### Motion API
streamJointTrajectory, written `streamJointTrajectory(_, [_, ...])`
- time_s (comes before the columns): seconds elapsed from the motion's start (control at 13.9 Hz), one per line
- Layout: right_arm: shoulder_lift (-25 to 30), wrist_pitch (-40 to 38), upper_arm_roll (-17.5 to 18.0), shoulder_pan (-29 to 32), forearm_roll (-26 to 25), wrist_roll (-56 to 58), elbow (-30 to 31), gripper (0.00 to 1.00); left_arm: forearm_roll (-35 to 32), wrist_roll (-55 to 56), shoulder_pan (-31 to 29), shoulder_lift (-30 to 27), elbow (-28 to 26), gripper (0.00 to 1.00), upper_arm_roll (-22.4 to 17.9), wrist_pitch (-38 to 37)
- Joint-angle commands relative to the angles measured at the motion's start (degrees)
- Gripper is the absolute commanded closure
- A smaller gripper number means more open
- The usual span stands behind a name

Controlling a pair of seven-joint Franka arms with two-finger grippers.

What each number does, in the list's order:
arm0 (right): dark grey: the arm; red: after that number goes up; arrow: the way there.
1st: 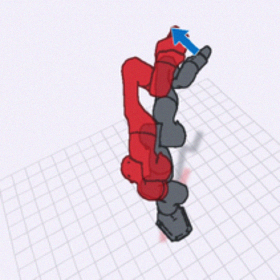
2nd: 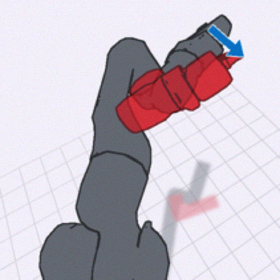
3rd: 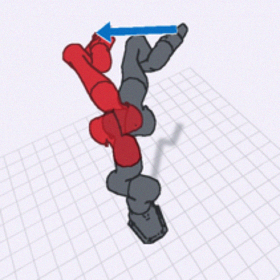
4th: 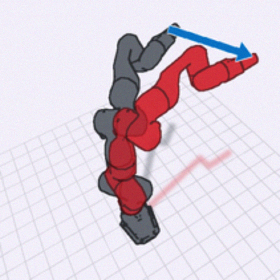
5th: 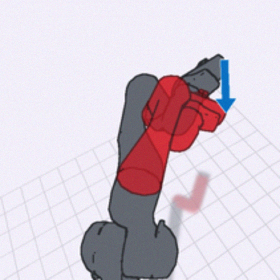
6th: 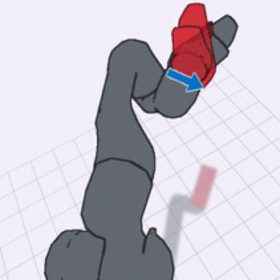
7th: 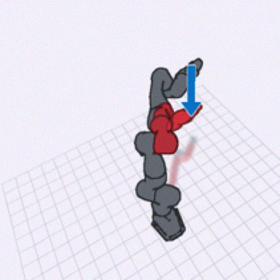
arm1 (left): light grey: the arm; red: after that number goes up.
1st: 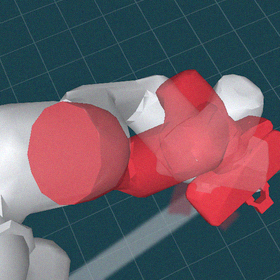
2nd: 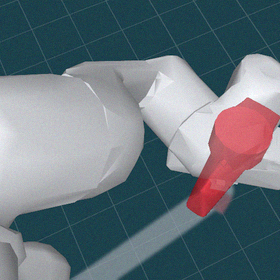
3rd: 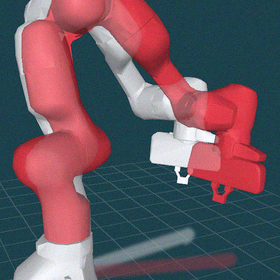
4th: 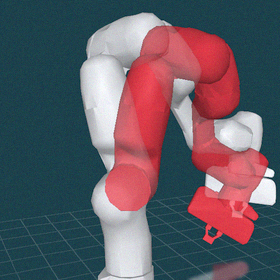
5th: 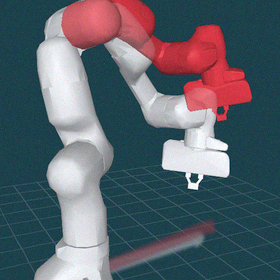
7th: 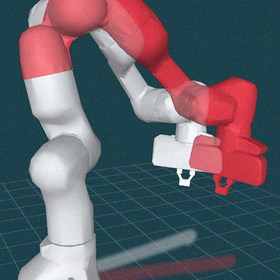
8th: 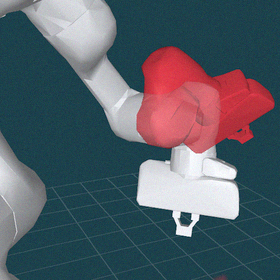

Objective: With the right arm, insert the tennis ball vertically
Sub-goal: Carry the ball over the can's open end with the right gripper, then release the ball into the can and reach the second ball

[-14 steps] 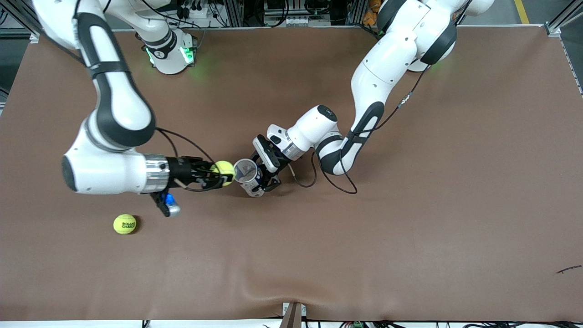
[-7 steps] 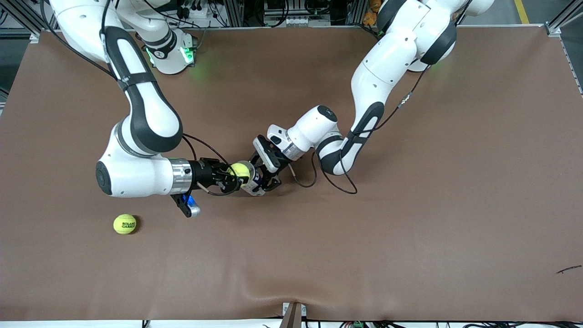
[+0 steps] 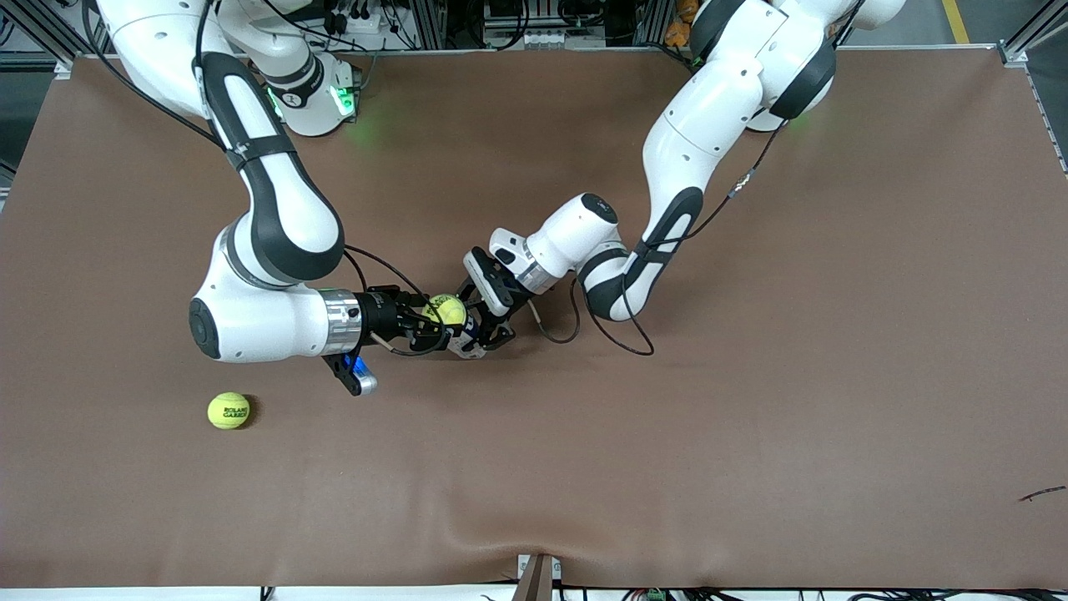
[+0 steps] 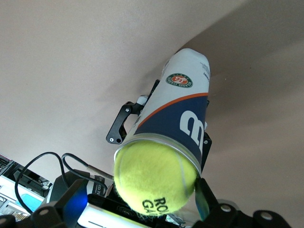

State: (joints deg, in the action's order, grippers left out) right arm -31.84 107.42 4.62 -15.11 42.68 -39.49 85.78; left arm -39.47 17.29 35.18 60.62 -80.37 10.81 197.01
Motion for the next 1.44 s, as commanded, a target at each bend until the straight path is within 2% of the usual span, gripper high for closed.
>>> streamJointTrajectory(0.0, [0.6, -1.2, -0.6, 0.5, 0.5, -0.6, -0.4, 0.0, -1.5, 0.1, 0.0, 0.0, 0.6, 0.35, -0.3, 1.2])
streamJointTrajectory(0.22, [2.2, -4.8, -1.3, 2.9, -0.9, -0.4, -1.1, 0.0, -1.5, 0.2, 0.0, 0.2, 0.6, 0.34, -0.3, 1.4])
streamJointTrajectory(0.36, [3.7, -6.4, -1.3, 4.7, -3.8, -0.1, -1.5, 0.0, -1.5, 0.2, 0.0, 0.5, 0.5, 0.33, -0.4, 2.2])
streamJointTrajectory(0.43, [4.1, -6.5, -1.3, 5.4, -7.7, 0.2, -1.7, 0.0, -1.6, 0.1, 0.0, 0.5, 0.6, 0.33, -0.4, 2.2])
streamJointTrajectory(0.57, [4.0, -6.4, -1.3, 6.6, -20.4, 3.9, -2.0, 0.0, -1.6, 0.1, 0.0, 0.4, 0.5, 0.33, -0.4, 2.2])
streamJointTrajectory(0.65, [3.8, -6.4, -1.3, 7.0, -24.5, 6.4, -2.0, 0.0, -1.6, 0.1, 0.0, 0.5, 0.5, 0.33, -0.4, 2.3])
streamJointTrajectory(0.86, [1.2, -5.4, -1.5, 10.1, -32.3, 14.4, -2.2, 0.0, -1.6, 0.1, -0.1, 0.4, 0.5, 0.33, -0.4, 2.3])
streamJointTrajectory(0.93, [-0.6, -3.0, -1.5, 12.1, -34.9, 18.5, -3.2, 0.0, -1.6, 0.1, -0.1, 0.4, 0.6, 0.33, -0.4, 2.3])
streamJointTrajectory(1.15, [-5.2, 4.6, -1.7, 16.9, -37.7, 31.3, -5.6, 0.0, -1.6, 0.1, -0.2, 0.4, 0.6, 0.33, -0.4, 2.3])
streamJointTrajectory(1.36, [-8.3, 11.4, -1.7, 19.5, -44.9, 42.4, -6.1, 0.0, -1.6, 0.1, -0.2, 0.3, 0.7, 0.33, -0.4, 2.4])
